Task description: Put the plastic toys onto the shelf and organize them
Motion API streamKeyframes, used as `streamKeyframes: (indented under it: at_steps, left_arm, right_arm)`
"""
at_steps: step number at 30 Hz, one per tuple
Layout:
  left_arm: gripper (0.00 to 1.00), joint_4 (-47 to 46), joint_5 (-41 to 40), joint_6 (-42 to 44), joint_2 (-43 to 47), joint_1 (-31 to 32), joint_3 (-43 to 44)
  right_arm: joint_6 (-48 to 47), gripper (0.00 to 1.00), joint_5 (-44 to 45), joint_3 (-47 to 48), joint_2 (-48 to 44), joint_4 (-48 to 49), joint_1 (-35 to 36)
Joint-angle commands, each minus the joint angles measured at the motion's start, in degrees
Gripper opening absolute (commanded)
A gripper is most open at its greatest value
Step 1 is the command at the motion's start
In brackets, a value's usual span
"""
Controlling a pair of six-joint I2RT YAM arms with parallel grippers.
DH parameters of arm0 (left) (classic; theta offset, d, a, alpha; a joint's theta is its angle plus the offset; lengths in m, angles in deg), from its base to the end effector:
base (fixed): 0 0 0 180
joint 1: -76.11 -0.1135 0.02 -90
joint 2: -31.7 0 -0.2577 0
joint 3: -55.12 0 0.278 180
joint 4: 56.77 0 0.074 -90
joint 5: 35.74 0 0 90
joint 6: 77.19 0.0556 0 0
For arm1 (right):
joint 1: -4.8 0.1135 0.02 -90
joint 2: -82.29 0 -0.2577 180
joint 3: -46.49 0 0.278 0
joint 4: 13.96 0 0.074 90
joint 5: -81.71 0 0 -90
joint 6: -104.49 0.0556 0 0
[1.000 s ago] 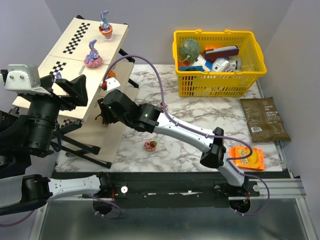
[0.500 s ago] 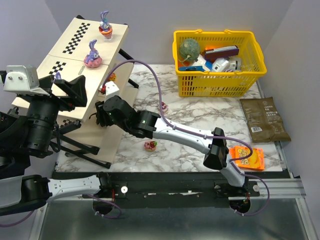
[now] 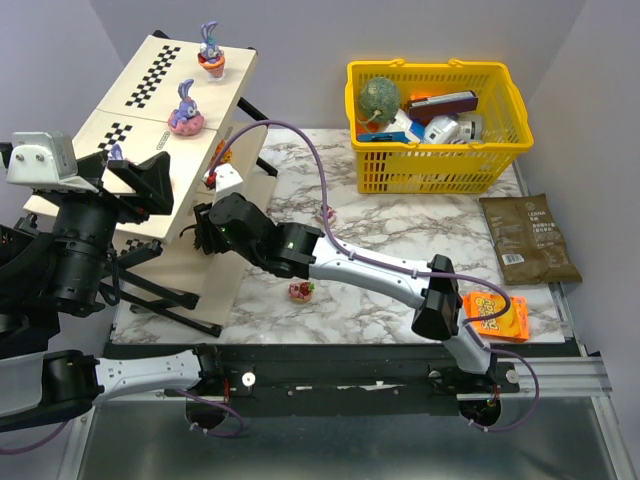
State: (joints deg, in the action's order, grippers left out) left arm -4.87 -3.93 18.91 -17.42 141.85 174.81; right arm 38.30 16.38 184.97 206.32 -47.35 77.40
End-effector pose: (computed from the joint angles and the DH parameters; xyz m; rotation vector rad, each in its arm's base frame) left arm 0.0602 -0.0186 0.6036 -0.0459 1.4045 -0.2333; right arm 0.1870 0.5190 0.3560 -0.5189 1.8685 0.7408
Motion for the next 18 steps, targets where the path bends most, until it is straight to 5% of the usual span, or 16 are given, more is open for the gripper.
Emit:
streamKeyframes:
  at_steps: [1,18]
  left_arm:
    - [0.99,1.16,-0.96,-0.83,0.61,-0.08,-0.17]
    - [0.99,6.26,3.44,-2.06,0.08,-0.08,1.68]
  right_arm:
    - [0.35,0.22,2.49,-1.04,-2.56,-7.10,0.44]
    - [2.20,0.14,0.12,7.05,-1.07,-18.98,0.09]
